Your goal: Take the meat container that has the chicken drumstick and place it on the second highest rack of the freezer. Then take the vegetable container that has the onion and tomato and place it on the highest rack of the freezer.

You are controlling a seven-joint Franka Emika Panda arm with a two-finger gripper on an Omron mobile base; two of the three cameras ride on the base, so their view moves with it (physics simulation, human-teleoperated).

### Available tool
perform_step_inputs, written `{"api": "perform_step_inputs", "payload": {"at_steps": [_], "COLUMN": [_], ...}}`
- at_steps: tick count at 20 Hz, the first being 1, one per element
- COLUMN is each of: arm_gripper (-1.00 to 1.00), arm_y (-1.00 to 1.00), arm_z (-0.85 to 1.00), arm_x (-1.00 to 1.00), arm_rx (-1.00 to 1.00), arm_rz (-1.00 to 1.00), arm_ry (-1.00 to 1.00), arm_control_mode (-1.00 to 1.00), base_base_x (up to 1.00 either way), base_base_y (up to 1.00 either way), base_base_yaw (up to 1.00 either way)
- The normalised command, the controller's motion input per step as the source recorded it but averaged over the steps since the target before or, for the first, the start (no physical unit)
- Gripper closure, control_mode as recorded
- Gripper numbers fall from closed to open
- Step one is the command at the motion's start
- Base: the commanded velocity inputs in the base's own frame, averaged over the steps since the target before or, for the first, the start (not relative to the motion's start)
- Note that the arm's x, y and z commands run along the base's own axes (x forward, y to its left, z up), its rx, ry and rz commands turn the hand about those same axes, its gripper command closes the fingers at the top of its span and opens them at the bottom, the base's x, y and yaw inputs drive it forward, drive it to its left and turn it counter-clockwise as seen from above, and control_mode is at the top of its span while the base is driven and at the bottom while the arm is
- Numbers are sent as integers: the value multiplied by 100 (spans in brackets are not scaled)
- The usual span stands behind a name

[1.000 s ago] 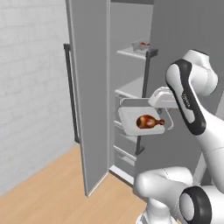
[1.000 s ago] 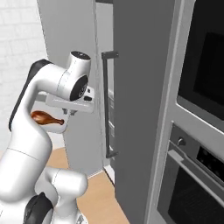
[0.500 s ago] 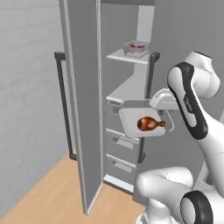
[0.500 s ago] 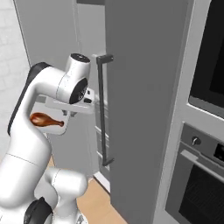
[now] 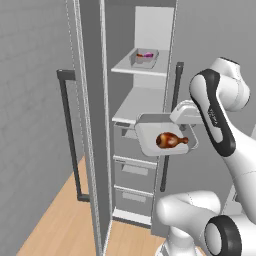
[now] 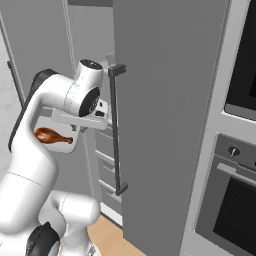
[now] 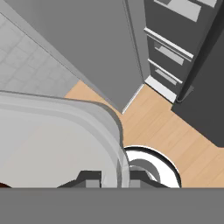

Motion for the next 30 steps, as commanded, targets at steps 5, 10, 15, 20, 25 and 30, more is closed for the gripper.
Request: {"api": "perform_step_inputs", "payload": {"at_steps": [5, 10, 15, 20, 25, 30], "arm_gripper": [100, 100, 100, 100, 100, 100], "arm_y": [0, 0, 0, 0, 0, 28], "arm_z": [0, 0, 0, 0, 0, -3], "arm_x": [0, 0, 0, 0, 0, -9], "arm_rx": [0, 0, 0, 0, 0, 0], "arm_rz": [0, 0, 0, 0, 0, -1], "arm_ry": [0, 0, 0, 0, 0, 0], "arm_control_mode": [100, 100, 100, 100, 100, -100], "base_base_x": [1, 0, 17, 57, 52, 3], "base_base_y": [57, 51, 44, 19, 21, 42], "base_base_yaw": [-41, -39, -35, -20, -11, -5]}}
